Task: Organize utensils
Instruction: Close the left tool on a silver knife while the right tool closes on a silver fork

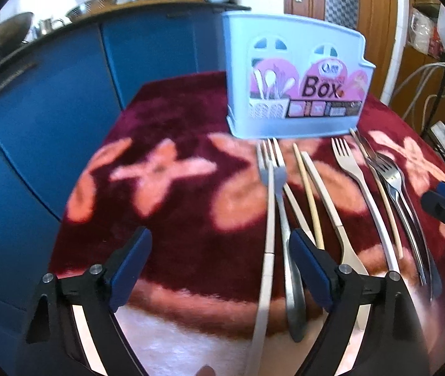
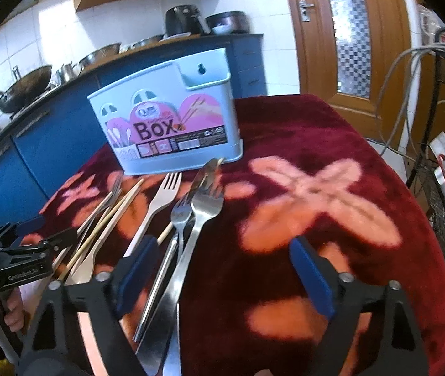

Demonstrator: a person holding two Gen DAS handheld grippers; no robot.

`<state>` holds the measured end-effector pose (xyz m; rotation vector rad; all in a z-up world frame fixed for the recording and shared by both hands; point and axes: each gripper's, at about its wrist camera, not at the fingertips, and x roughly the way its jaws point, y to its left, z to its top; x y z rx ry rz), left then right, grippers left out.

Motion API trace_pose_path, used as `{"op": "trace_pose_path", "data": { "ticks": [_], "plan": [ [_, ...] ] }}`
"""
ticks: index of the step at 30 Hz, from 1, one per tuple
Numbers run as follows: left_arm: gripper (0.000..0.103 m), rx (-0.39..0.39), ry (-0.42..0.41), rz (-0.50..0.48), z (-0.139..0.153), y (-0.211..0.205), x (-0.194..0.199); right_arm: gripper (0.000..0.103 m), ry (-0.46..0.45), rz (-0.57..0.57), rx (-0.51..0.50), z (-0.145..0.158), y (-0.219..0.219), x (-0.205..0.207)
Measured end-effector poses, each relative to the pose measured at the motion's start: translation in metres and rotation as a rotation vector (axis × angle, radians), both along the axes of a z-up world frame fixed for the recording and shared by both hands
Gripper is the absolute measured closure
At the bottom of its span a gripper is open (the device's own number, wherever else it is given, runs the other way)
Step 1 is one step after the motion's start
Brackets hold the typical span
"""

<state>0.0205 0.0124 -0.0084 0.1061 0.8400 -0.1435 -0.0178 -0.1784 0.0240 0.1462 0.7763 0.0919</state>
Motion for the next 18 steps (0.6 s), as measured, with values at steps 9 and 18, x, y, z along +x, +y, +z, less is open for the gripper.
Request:
{"op": "trace_pose_path", "data": {
  "ticks": [9,18],
  "plan": [
    [0.037,-0.061,0.046,-0.055,0.002,-0.003,0.009,0.048,0.097,0.025,0.024,-0.008,-0.002,0.018],
    [0.061,-0.086,0.074,-0.067,0.004,0.002,0.012,0.069,0.147,0.051,0.124,-0.009,-0.011,0.028]
  ]
}}
